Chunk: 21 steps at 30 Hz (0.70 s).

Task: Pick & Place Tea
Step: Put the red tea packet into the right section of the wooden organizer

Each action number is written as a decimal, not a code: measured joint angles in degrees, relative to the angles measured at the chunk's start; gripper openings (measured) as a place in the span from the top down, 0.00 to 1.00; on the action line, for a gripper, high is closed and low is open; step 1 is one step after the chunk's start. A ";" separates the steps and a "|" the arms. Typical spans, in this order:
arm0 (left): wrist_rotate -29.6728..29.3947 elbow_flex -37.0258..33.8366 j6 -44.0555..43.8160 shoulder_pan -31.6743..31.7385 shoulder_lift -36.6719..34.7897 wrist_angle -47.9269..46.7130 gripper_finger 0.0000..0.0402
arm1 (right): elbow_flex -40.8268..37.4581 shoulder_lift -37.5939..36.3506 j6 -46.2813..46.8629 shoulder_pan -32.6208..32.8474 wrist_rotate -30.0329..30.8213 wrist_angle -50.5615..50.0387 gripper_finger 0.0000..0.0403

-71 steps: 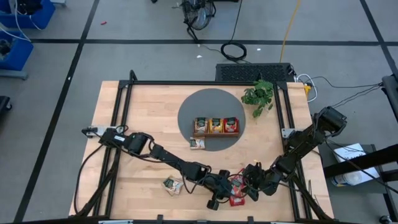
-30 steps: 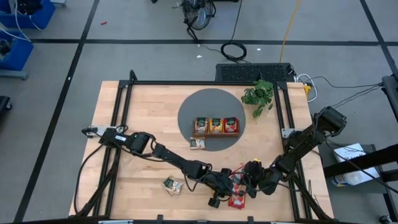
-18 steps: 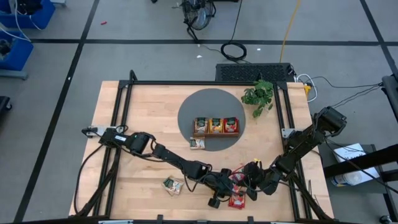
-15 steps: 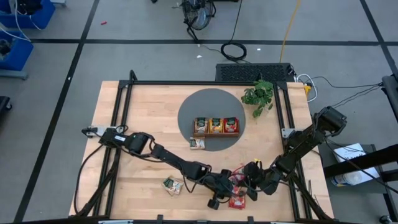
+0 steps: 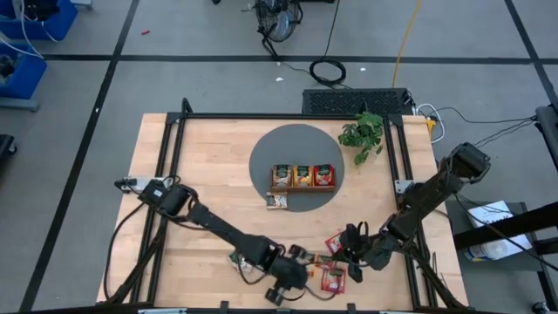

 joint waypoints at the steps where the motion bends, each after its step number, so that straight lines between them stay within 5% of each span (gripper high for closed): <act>1: 0.04 -0.14 -0.24 -0.59 0.04 -1.51 0.90 | 0.65 -0.95 -0.74 -0.35 -0.07 -2.63 1.00; 10: -15.44 -5.36 -2.20 -1.98 -2.59 -2.16 0.90 | 6.97 -10.98 -16.40 -9.93 0.30 -26.90 1.00; 21: -17.30 -11.17 -0.67 0.62 -2.63 0.98 0.90 | 10.07 -17.26 -44.38 -31.83 -0.63 -35.30 1.00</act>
